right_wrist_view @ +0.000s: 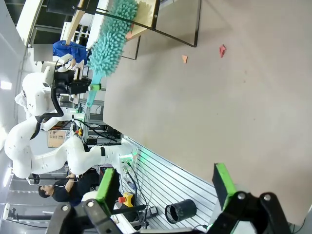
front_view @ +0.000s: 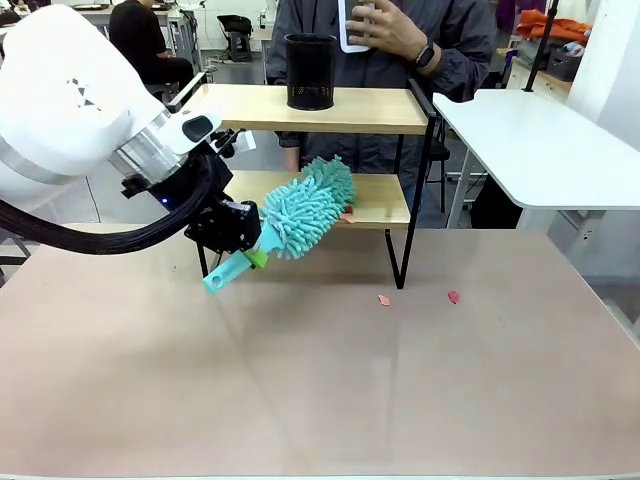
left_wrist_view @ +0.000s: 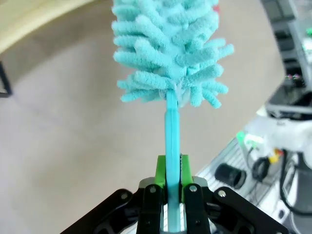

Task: Clean the shelf.
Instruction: Clean the remaining tier of the Shelf with the Duster once objects are removed.

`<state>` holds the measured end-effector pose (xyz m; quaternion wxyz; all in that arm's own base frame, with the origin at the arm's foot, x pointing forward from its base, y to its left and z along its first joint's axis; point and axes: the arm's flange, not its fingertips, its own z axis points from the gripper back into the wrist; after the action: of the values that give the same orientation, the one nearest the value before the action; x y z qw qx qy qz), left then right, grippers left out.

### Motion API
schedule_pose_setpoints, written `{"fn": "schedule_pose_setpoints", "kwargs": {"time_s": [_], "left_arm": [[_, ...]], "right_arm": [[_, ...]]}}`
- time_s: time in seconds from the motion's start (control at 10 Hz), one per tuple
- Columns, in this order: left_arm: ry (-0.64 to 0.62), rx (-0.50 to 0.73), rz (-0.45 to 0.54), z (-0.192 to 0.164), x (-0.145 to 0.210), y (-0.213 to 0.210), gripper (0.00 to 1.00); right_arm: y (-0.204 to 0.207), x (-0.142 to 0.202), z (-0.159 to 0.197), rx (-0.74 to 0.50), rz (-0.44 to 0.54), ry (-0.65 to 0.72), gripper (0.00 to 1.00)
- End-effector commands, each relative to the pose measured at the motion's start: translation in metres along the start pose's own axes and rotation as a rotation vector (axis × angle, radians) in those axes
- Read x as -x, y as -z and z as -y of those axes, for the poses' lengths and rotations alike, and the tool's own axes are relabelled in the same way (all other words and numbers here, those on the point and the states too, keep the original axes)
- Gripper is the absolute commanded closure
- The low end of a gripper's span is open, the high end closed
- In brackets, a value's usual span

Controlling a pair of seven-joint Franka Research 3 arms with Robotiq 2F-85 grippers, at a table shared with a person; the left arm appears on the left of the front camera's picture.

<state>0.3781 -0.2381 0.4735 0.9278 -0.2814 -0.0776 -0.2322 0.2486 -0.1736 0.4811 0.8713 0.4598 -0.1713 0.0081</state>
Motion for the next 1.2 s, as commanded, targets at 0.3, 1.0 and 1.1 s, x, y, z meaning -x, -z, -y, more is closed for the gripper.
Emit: {"fn": "schedule_pose_setpoints", "kwargs": {"time_s": [0.3,1.0,1.1], "left_arm": [[0.239,0.153,-0.175,-0.013,0.016,-0.020,1.00],[0.267,0.312,-0.156,-0.029,0.104,-0.109,1.00],[0.279,0.356,-0.107,-0.040,0.145,-0.143,1.00]], "right_arm": [[0.000,-0.001,-0.001,-0.025,0.018,-0.025,0.00],[0.000,-0.001,-0.001,-0.025,0.018,-0.025,0.00],[0.000,-0.001,-0.001,-0.025,0.018,-0.025,0.00]]}}
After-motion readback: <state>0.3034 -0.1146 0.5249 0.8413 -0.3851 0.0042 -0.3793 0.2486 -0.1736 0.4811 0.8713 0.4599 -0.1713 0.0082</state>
